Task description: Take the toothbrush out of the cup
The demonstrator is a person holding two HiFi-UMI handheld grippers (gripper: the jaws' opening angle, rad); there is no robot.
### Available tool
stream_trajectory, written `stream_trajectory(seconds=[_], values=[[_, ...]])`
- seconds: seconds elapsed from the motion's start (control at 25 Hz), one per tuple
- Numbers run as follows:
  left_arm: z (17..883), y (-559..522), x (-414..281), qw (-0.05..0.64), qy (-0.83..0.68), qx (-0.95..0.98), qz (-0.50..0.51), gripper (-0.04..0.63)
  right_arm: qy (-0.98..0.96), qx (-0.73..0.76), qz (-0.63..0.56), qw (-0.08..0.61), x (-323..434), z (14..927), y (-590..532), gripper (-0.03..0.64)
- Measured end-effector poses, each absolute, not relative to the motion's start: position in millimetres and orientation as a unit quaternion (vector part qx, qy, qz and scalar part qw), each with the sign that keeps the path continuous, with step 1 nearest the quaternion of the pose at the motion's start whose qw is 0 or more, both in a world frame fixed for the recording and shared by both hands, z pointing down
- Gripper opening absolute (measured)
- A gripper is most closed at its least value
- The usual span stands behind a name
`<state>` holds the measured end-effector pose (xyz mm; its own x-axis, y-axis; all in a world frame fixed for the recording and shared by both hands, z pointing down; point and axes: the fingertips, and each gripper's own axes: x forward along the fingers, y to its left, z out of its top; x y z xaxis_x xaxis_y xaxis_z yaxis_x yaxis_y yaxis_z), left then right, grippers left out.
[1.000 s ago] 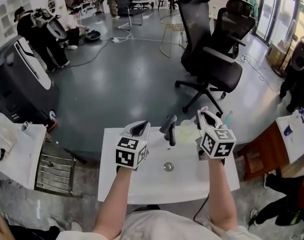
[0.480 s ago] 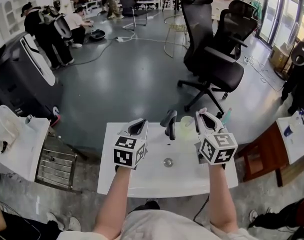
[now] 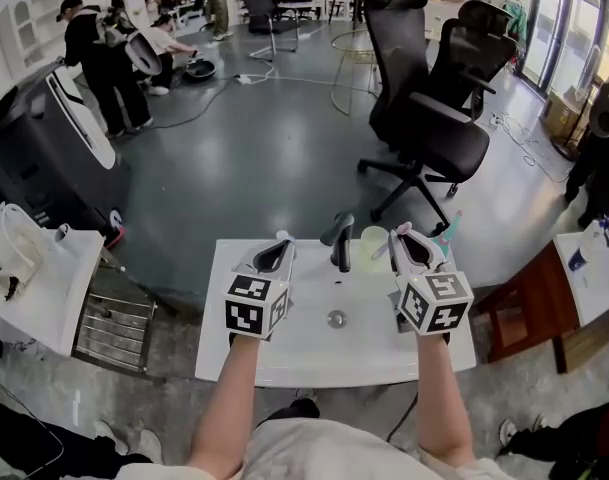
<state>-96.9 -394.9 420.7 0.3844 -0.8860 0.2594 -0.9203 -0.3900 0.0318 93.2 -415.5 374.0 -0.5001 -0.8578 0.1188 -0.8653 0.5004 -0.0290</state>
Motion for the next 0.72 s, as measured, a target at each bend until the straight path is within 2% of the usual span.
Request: stream_trajectory(seconds=[0.72], values=[[414.7,-395.2,-96.7,0.082,-0.547,0.827,0.102,0.002,-0.862,0.502,0.044,0.046,98.3,372.2,-416.7,0.024]])
